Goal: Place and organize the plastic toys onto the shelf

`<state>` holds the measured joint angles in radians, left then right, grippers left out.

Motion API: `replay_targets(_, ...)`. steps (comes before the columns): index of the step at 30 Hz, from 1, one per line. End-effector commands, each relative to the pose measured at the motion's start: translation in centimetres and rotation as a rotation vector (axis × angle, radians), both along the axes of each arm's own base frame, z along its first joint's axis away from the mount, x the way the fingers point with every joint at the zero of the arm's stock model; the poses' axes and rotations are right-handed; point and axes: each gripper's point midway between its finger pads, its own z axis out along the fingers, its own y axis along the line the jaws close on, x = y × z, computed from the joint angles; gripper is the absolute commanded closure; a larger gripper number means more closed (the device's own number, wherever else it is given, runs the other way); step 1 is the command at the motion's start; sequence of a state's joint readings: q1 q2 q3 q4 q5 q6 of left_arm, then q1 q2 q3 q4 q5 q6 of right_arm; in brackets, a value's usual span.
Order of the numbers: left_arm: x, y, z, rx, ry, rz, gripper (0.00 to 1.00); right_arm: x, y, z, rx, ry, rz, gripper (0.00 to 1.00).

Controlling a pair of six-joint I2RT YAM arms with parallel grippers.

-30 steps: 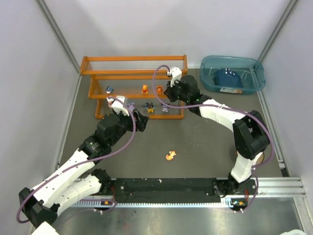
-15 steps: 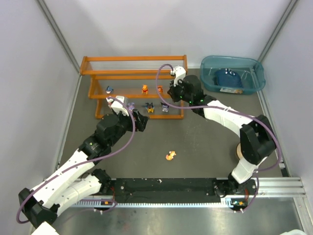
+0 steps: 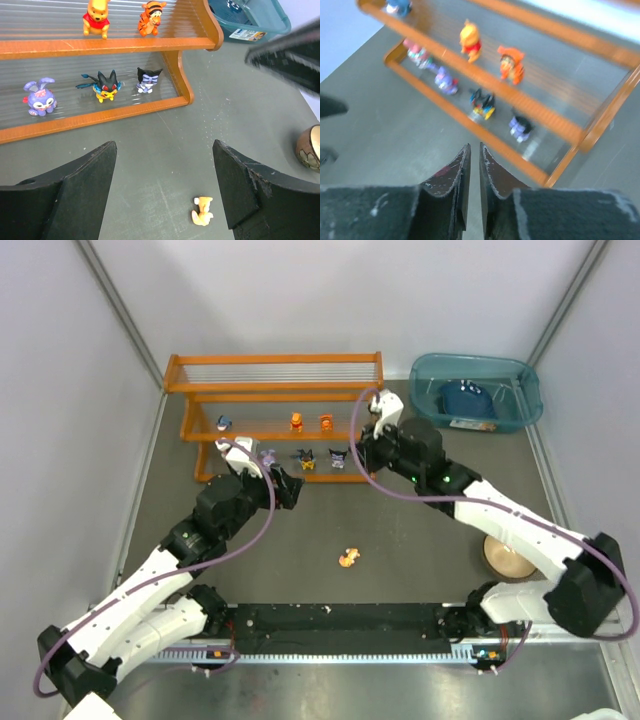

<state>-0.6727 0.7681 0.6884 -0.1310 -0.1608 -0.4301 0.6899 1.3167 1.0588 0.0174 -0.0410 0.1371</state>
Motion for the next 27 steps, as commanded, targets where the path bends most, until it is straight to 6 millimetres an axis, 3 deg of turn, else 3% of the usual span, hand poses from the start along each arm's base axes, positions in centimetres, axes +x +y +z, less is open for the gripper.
replay_targets(1, 0.2, -0.6, 0.2, -0.042, -0.011, -0.013, 0.17, -5.5, -1.7, -4.5, 0.002, 0.184, -0.003, 0.85)
replay_targets(3, 0.2, -0.7, 0.1, -0.043, -0.007, -0.018, 0.17, -7.8, -2.5, -5.0, 0.054, 0.234, 0.014, 0.78)
replay_targets(4, 0.2, -0.9, 0.0, -0.042, -0.004, -0.022, 0.17, -9.0, -3.1, -7.1, 0.041, 0.279, 0.015, 0.76)
replay_targets(6, 0.3, -1.0, -0.1, -0.043, 0.001, -0.023, 0.17, -11.1, -3.5, -8.2, 0.059, 0.328, 0.05, 0.7)
replay_targets(8, 0.5, -1.2, -0.2, -0.041, 0.004, -0.026, 0.17, -13.1, -3.6, -10.5, 0.031, 0.392, 0.112, 0.66)
replay_targets(11, 0.8, -1.5, -0.3, -0.04, 0.011, -0.028, 0.16, -14.9, -3.8, -12.6, -0.03, 0.459, 0.182, 0.58)
replay_targets(14, 0.9, -1.7, -0.1, -0.046, 0.013, -0.032, 0.17, -15.7, -3.4, -13.9, -0.079, 0.504, 0.239, 0.56)
replay_targets(17, 0.9, -1.9, 0.0, -0.054, 0.017, -0.037, 0.17, -15.2, -2.7, -14.7, -0.092, 0.52, 0.245, 0.75)
replay_targets(18, 0.8, -1.9, -0.1, -0.054, 0.019, -0.038, 0.17, -15.0, -2.4, -14.9, -0.089, 0.521, 0.248, 0.9)
replay_targets(20, 0.6, -1.8, 0.1, -0.058, 0.016, -0.038, 0.17, -14.3, -1.7, -15.3, -0.085, 0.522, 0.248, 1.0)
replay_targets(23, 0.3, -1.3, -0.2, -0.058, 0.019, -0.025, 0.17, -13.2, -0.6, -15.1, -0.067, 0.509, 0.249, 1.0)
replay_targets(26, 0.1, -0.7, -0.3, -0.059, 0.014, -0.005, 0.16, -12.6, 0.8, -16.0, -0.059, 0.527, 0.278, 1.0)
replay_targets(27, 0.1, -0.6, -0.4, -0.06, 0.015, -0.002, 0.16, -12.5, 1.1, -17.2, -0.073, 0.557, 0.281, 1.0)
